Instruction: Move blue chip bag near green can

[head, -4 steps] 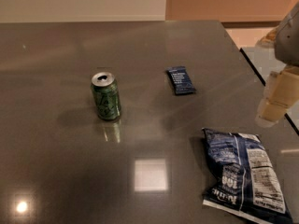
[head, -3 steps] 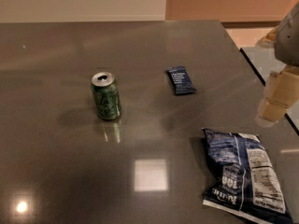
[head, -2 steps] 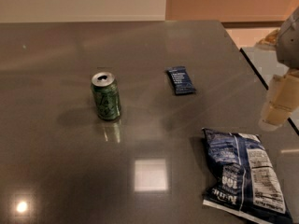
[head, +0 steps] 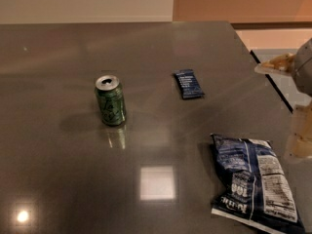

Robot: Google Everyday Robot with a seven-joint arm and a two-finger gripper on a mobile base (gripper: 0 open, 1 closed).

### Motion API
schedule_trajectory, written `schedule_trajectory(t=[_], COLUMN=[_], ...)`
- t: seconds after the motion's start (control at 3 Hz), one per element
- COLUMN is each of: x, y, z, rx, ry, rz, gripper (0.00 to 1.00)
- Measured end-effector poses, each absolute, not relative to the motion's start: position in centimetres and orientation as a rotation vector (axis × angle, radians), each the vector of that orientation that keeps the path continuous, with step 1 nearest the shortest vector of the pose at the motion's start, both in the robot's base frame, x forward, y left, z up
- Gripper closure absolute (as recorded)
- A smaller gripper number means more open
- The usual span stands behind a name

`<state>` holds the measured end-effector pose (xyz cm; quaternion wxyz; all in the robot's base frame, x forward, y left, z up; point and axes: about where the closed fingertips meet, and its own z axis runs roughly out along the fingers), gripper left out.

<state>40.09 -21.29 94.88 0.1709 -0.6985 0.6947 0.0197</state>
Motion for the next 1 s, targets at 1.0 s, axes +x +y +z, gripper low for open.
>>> schedule_trajectory(t=[1.0], x=[36.3], y=[-21.7], z=[87.4], rx=[-2.242], ry=[1.794], rz=[0.158], gripper=[0.00])
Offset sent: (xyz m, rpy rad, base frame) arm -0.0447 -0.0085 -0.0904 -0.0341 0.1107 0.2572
